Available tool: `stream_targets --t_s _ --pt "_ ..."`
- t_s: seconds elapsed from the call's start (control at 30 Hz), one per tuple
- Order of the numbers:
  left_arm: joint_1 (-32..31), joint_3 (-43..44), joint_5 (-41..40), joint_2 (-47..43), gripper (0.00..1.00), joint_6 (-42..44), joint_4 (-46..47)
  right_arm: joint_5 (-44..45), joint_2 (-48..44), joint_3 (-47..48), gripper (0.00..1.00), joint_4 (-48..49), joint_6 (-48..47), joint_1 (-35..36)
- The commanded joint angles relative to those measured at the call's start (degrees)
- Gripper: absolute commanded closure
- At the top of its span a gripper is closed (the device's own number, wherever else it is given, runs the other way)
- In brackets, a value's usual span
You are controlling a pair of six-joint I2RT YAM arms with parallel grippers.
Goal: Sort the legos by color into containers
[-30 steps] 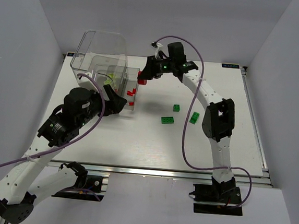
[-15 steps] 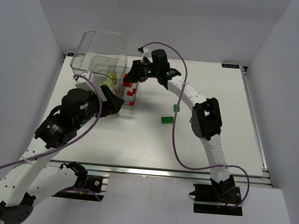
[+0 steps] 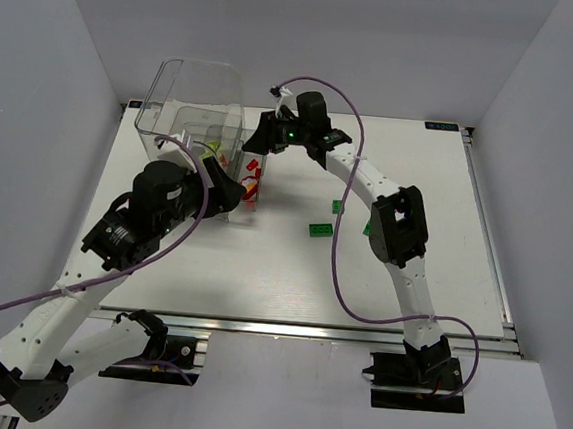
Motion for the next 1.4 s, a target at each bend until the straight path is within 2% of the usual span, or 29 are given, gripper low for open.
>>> stream_targets --t_s 0.0,0.07,0.13,0.17,0.27,0.3,0.4,0.53,0.7,0.73,1.03,1.1,1.27,1.37 --pt "0.0 0.3 0.8 -0.5 0.19 0.5 1.4 0.7 -5.6 0.4 0.54 3.7 -1.0 -1.1" --pt "0.0 -0.4 1.0 -0.8 0.24 0.3 1.8 0.4 -6.6 -1.2 0.68 6.5 -1.5 -1.3" --pt "0.0 -1.5 1.3 -1.0 0.28 -0.1 2.1 0.2 -8.4 -2.6 0.77 7.4 -1.8 -2.5" --pt "0.0 -1.9 1.8 -1.0 0.36 -0.2 2.7 -0.2 -9.1 -4.0 0.85 8.2 -1.8 -3.1" --pt "0.0 -2.8 3.6 0.3 0.57 -0.4 4.2 -0.8 -11.4 -5.8 1.0 8.4 -1.5 -5.5" --pt "0.0 -2.8 4.2 1.3 0.73 -0.4 4.5 -1.0 -12.6 -7.1 1.0 8.4 -1.7 -6.1" --pt "0.0 -1.8 9.1 6.7 0.88 0.5 6.3 -0.9 -14.6 -9.9 1.0 7.1 -1.2 -9.6" --pt "0.0 2.2 12.4 17.0 0.88 2.7 7.1 -2.0 -16.8 -14.2 1.0 4.5 -0.9 -14.2" --pt "-1.0 11.4 7.8 32.1 0.88 6.1 2.8 1.3 -23.1 -20.0 1.0 -1.8 -6.1 -17.8" --pt "-1.5 13.0 3.4 34.6 0.88 6.9 1.7 1.6 -24.0 -22.5 1.0 -2.3 -6.4 -18.3" --pt "-4.0 32.8 -15.0 57.0 0.94 12.0 -9.2 2.5 -32.8 -34.6 1.0 -1.0 -8.1 -21.7" --pt "-4.6 37.2 -19.3 60.5 0.99 12.8 -11.2 2.6 -33.5 -36.1 1.0 -0.5 -8.1 -22.0" --pt "-5.1 43.2 -28.6 69.2 0.99 12.6 -19.0 2.3 -34.1 -36.9 1.0 -0.9 -7.6 -23.1" --pt "-5.1 42.9 -33.4 70.0 0.96 10.5 -21.1 2.1 -34.4 -37.5 1.0 -0.8 -7.9 -23.4"
